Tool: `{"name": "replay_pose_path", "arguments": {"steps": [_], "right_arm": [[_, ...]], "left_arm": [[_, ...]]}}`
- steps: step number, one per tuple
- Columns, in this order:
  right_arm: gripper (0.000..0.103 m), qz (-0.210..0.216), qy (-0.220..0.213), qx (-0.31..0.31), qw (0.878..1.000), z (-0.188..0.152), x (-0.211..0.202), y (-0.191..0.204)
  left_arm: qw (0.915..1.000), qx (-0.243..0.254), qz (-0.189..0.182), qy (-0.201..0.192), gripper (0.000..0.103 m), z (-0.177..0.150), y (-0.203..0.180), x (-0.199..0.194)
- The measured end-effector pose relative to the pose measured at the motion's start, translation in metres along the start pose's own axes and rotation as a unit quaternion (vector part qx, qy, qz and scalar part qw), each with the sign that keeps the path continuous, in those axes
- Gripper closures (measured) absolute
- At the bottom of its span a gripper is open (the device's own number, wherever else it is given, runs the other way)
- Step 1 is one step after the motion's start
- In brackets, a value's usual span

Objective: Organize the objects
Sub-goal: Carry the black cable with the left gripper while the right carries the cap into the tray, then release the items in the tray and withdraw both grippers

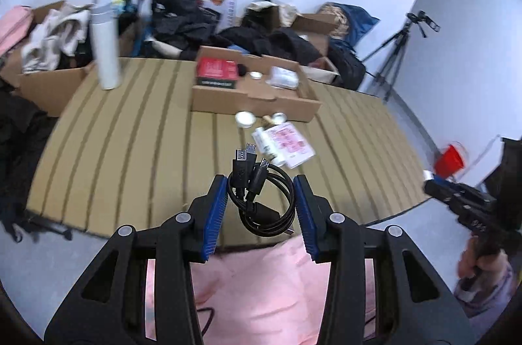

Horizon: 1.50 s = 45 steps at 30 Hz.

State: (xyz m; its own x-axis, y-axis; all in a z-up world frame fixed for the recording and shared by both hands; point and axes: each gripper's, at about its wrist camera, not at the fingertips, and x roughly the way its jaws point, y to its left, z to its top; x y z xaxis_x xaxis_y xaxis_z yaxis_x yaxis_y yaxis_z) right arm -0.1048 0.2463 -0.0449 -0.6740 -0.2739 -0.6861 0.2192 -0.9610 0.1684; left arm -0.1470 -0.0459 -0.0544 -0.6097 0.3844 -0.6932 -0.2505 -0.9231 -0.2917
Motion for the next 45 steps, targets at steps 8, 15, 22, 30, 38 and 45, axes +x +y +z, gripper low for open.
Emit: {"name": "replay_pose_path", "arguments": {"steps": [8, 15, 22, 30, 38, 45], "right_arm": [[0.073, 0.048, 0.031, -0.026, 0.998, 0.104, 0.099, -0.025], [0.073, 0.056, 0.081, 0.006, 0.995, 0.223, 0.277, -0.055], [0.073, 0.023, 0.147, 0.011, 0.989, 0.238, 0.424, -0.079], [0.063, 0.044, 0.159, 0.024, 0.986, 0.225, 0.448, -0.092], [0.019, 0.046, 0.118, 0.002, 0.992, 0.237, 0.373, -0.079], [0.019, -0.018, 0.093, -0.048, 0.994, 0.231, 0.214, -0.073]], "left_arm": [[0.9970, 0.062, -0.029, 0.035, 0.065, 0.136, -0.020, 0.101], [0.9925, 0.066, 0.005, 0.103, 0.065, 0.222, -0.007, 0.299], [0.9869, 0.026, 0.018, 0.158, 0.066, 0.226, 0.038, 0.412], [0.9885, 0.022, -0.006, 0.149, 0.039, 0.222, 0.048, 0.412], [0.9919, 0.046, 0.015, 0.117, 0.036, 0.227, 0.041, 0.322], [0.9913, 0.093, 0.071, 0.061, 0.018, 0.206, 0.025, 0.156]]}}
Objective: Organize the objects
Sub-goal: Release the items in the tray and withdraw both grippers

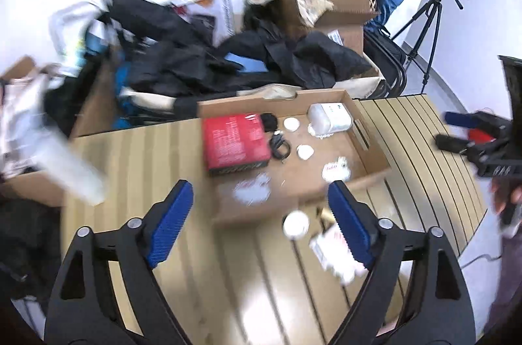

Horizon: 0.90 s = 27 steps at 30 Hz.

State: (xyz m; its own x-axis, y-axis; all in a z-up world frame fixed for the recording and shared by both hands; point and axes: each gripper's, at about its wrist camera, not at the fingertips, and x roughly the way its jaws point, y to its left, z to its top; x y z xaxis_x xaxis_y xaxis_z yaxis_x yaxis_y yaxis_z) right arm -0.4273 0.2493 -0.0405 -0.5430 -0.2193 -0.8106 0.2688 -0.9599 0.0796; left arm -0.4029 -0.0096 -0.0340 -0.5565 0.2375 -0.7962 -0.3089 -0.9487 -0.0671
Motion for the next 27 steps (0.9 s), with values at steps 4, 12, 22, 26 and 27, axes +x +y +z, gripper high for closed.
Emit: {"name": "replay_pose_path", "arguments": {"steps": [4, 12, 22, 26, 27], "right_arm": [[0.019, -0.025, 0.006, -0.013, 1.000, -0.035, -0.086, 0.002], [0.019, -0.019, -0.031, -0.030, 0.999, -0.104, -0.173, 0.036], [0.019, 0.131, -0.091, 0.034, 0.987, -0.273, -0.225, 0.109], [0.019, 0.121, -0.046, 0.010, 0.992, -0.297, -0.205, 0.143], [0.019, 0.103, -0.052, -0.005, 0.993, -0.294, -0.204, 0.148]], "left_arm": [[0.9995, 0.000, 0.032, -0.008, 0.006, -0.036, -0.005, -0.086], [0.9968, 0.003, 0.058, -0.055, 0.004, -0.106, -0.032, -0.179], [0.9835, -0.086, 0.091, -0.131, 0.000, -0.274, -0.072, -0.230], [0.9895, -0.038, 0.079, -0.115, 0.000, -0.271, -0.093, -0.224], [0.9886, -0.039, 0.080, -0.121, 0.000, -0.269, -0.094, -0.225]]}}
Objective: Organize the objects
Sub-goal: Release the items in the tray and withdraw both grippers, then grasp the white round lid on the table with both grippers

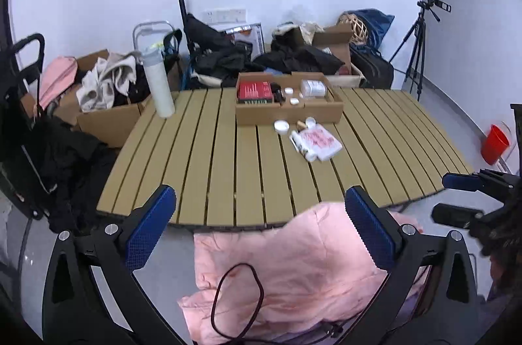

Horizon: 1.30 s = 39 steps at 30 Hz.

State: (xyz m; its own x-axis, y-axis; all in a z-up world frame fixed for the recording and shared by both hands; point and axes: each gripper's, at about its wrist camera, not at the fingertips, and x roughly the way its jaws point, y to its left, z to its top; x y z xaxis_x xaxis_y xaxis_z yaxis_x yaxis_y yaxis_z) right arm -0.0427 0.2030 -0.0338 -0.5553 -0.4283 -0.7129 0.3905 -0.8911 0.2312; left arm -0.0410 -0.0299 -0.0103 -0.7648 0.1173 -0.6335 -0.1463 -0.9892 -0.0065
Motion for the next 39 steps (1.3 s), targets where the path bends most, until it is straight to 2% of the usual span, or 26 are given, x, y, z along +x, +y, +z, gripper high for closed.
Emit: {"name": "replay_pose_path", "arguments": {"steps": [2, 3, 5, 8, 12, 14, 19, 21, 23, 26, 27, 28, 29, 30, 32, 34, 37, 39], "right_arm": [[0.019, -0.003, -0.013, -0.001, 1.000, 0.003, -0.001, 0.001], [0.019, 0.017, -0.020, 0.008, 1.000, 0.004, -0.001, -0.001], [0.019, 0.031, -0.020, 0.018, 0.999, 0.003, 0.000, -0.004], [0.019, 0.012, -0.017, 0.028, 0.999, 0.001, 0.005, -0.012], [0.019, 0.054, -0.032, 0.061, 0.996, 0.002, 0.015, -0.030], [0.019, 0.045, -0.021, 0.072, 0.996, 0.004, 0.029, -0.041], [0.019, -0.002, -0.037, 0.081, 0.996, 0.030, 0.064, -0.074], [0.019, -0.033, -0.060, 0.057, 0.996, 0.049, 0.087, -0.085], [0.019, -0.067, -0.035, 0.030, 0.997, 0.071, 0.122, -0.098], [0.020, -0.079, -0.011, 0.022, 0.997, 0.099, 0.177, -0.121], [0.030, -0.073, -0.001, 0.031, 0.997, 0.112, 0.206, -0.133], [0.039, -0.071, 0.006, 0.036, 0.997, 0.119, 0.226, -0.143], [0.059, -0.071, 0.014, 0.044, 0.996, 0.125, 0.242, -0.151], [0.067, -0.072, 0.023, 0.058, 0.995, 0.131, 0.263, -0.161], [0.067, -0.074, 0.030, 0.070, 0.994, 0.138, 0.292, -0.173], [0.068, -0.067, 0.040, 0.077, 0.994, 0.140, 0.315, -0.179], [0.071, -0.087, 0.048, 0.079, 0.992, 0.140, 0.339, -0.182], [0.075, -0.106, 0.049, 0.089, 0.989, 0.139, 0.350, -0.186]], "left_arm": [[0.9998, -0.009, -0.014, -0.004, 0.000, 0.001, 0.002, -0.001], [0.9997, -0.012, -0.020, -0.001, 0.000, -0.001, 0.002, 0.001], [0.9998, -0.009, -0.016, 0.011, 0.000, -0.003, 0.002, 0.008], [0.9994, -0.017, -0.014, 0.026, 0.000, -0.009, 0.002, 0.020], [0.9987, -0.014, -0.019, 0.046, 0.000, -0.008, 0.000, 0.050], [0.9986, -0.008, -0.025, 0.047, 0.000, -0.004, 0.000, 0.065], [0.9964, -0.018, -0.042, 0.071, 0.002, 0.022, 0.006, 0.140], [0.9946, -0.031, -0.064, 0.076, 0.004, 0.037, 0.009, 0.180], [0.9930, -0.038, -0.066, 0.090, 0.021, 0.049, 0.010, 0.222], [0.9892, -0.037, -0.078, 0.118, 0.032, 0.063, 0.005, 0.294], [0.9877, -0.037, -0.084, 0.127, 0.035, 0.065, 0.004, 0.317], [0.9864, -0.037, -0.083, 0.138, 0.043, 0.068, 0.002, 0.336], [0.9846, -0.037, -0.080, 0.151, 0.049, 0.070, 0.000, 0.360], [0.9835, -0.039, -0.077, 0.159, 0.052, 0.072, -0.002, 0.374], [0.9785, -0.050, -0.074, 0.186, 0.059, 0.072, -0.004, 0.405], [0.9741, -0.065, -0.092, 0.197, 0.061, 0.070, -0.006, 0.424], [0.9741, -0.066, -0.082, 0.200, 0.061, 0.067, -0.010, 0.442], [0.9731, -0.077, -0.076, 0.203, 0.072, 0.064, -0.011, 0.451]]}}
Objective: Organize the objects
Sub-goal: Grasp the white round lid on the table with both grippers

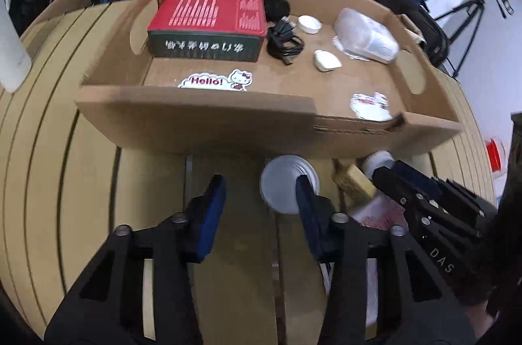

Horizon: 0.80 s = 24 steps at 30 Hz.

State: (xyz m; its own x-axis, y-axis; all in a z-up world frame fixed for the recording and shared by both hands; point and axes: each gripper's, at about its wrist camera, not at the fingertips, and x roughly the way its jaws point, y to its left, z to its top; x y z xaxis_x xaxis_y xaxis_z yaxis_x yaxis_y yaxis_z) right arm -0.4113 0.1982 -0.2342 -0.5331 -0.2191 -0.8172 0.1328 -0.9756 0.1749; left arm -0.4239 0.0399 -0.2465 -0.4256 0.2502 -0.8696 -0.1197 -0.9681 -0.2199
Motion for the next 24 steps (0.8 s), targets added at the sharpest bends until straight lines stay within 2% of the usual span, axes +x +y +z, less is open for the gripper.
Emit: {"name": "replay_pose_path", "arguments": {"steps": [1, 2, 4, 5, 7, 10, 12, 16, 19, 24], "right_arm": [[0.076, -0.005, -0.003, 0.005, 1.000, 0.001, 0.004, -0.001], [0.083, -0.004, -0.009, 0.013, 1.000, 0.000, 0.004, -0.002], [0.093, -0.011, -0.025, 0.021, 0.999, -0.003, 0.002, -0.002], [0.098, -0.016, -0.035, 0.020, 0.999, -0.003, 0.000, -0.002], [0.098, -0.013, -0.043, 0.022, 0.999, -0.002, -0.002, -0.002], [0.098, -0.024, -0.056, 0.001, 0.998, 0.001, -0.016, 0.003], [0.098, -0.022, -0.067, 0.001, 0.998, 0.003, -0.035, 0.005], [0.098, 0.004, -0.105, -0.008, 0.994, 0.000, -0.108, 0.007], [0.098, 0.033, -0.116, -0.011, 0.993, -0.023, -0.174, 0.007], [0.098, 0.015, -0.112, -0.055, 0.992, -0.087, -0.260, 0.022]], "left_arm": [[1.0000, 0.001, 0.004, -0.006, 0.077, 0.000, 0.000, 0.001], [0.9998, 0.003, 0.008, -0.015, 0.089, -0.001, -0.001, 0.000], [0.9999, 0.000, 0.003, -0.013, 0.098, -0.002, 0.001, 0.000], [0.9999, -0.004, -0.010, -0.006, 0.101, -0.003, 0.002, 0.000], [0.9992, -0.005, -0.038, 0.015, 0.101, -0.006, 0.003, -0.003], [0.9988, -0.005, -0.049, -0.003, 0.101, -0.008, 0.003, -0.034], [0.9980, -0.004, -0.057, -0.028, 0.101, -0.013, 0.003, -0.073], [0.9964, -0.002, -0.047, -0.071, 0.101, -0.036, 0.009, -0.156], [0.9946, -0.003, -0.041, -0.095, 0.101, -0.077, 0.016, -0.215], [0.9942, -0.015, -0.022, -0.104, 0.101, -0.135, 0.027, -0.277]]}}
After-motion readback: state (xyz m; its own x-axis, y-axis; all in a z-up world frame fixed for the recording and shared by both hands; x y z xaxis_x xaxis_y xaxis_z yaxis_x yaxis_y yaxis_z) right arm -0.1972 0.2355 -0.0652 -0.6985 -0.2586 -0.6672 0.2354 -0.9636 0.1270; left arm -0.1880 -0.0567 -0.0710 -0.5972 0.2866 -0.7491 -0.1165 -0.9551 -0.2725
